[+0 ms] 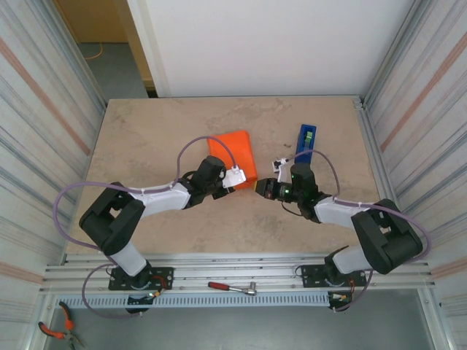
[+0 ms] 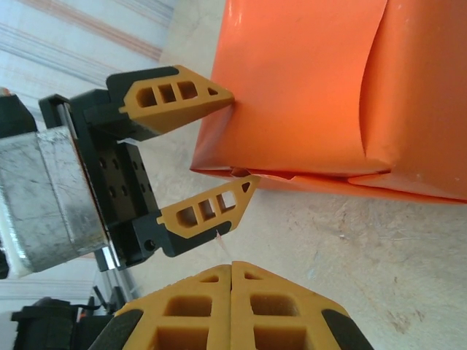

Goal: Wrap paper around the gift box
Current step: Wrap the gift box with the wrapping paper.

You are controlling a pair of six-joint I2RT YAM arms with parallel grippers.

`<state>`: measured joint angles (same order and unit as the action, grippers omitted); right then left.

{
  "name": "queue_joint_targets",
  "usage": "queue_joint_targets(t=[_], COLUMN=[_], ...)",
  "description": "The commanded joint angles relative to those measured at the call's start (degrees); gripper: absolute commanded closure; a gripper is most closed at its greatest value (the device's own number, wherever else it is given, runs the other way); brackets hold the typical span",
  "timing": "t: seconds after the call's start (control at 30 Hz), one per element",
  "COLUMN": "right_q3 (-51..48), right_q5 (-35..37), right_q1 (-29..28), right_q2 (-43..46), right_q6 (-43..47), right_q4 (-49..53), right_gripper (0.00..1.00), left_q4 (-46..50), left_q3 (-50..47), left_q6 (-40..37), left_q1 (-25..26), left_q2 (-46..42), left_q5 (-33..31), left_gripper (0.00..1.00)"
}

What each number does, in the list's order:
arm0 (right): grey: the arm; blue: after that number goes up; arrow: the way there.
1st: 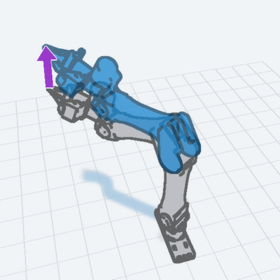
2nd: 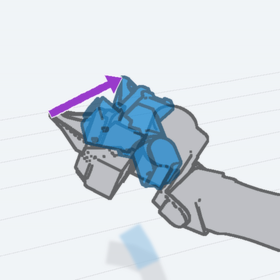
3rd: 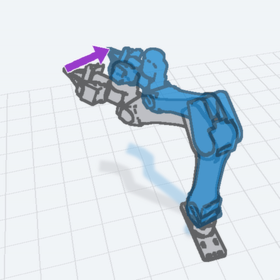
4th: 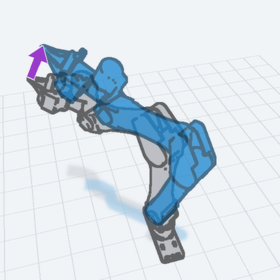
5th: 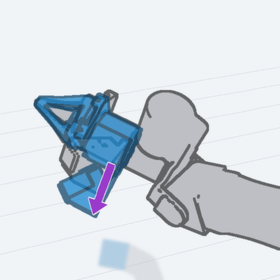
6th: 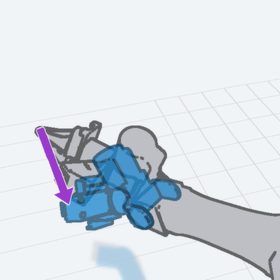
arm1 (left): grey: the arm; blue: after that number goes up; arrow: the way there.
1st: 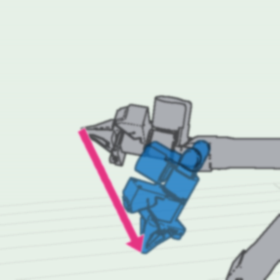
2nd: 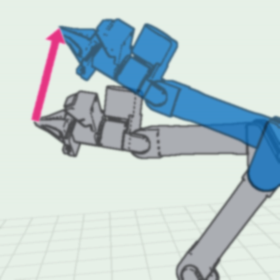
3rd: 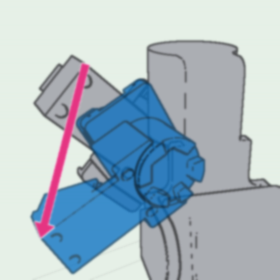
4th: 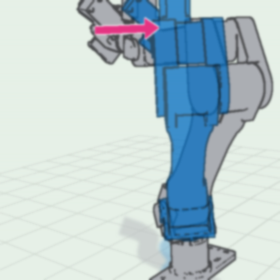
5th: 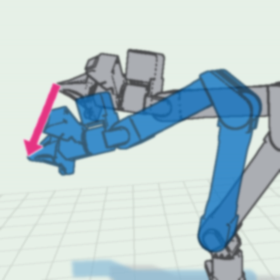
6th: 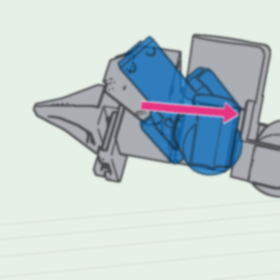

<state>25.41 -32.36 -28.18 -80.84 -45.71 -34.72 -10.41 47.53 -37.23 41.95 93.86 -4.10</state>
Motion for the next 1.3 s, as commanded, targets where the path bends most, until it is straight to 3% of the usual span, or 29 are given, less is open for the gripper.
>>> queue_joint_targets(t=[0.0,0.47,0.7,1.27], right_q3=[-1.2,-2.6,-2.2,0.1], right_q5=[5.2,13.5,13.4,12.1], right_q1=[-2.0,-7.9,-8.7,-8.8], right_q2=[-2.0,-8.5,-13.2,-17.0], right_q6=[1.9,2.1,0.9,0.5], right_q4=[-7.8,-19.6,-25.5,-27.6], right_gripper=[1.00,1.00,1.00,1.00], left_q4=[2.4,2.9,3.4,3.8], left_q3=[-0.2,0.1,0.5,0.8], left_q6=[1.2,1.3,1.2,1.0], left_q1=[-0.4,-0.8,-0.8,-0.8], left_q2=[-1.1,-1.0,-0.7,-0.3], left_q5=[0.6,0.5,0.5,0.7], left_gripper=[0.46,0.47,0.47,0.47])
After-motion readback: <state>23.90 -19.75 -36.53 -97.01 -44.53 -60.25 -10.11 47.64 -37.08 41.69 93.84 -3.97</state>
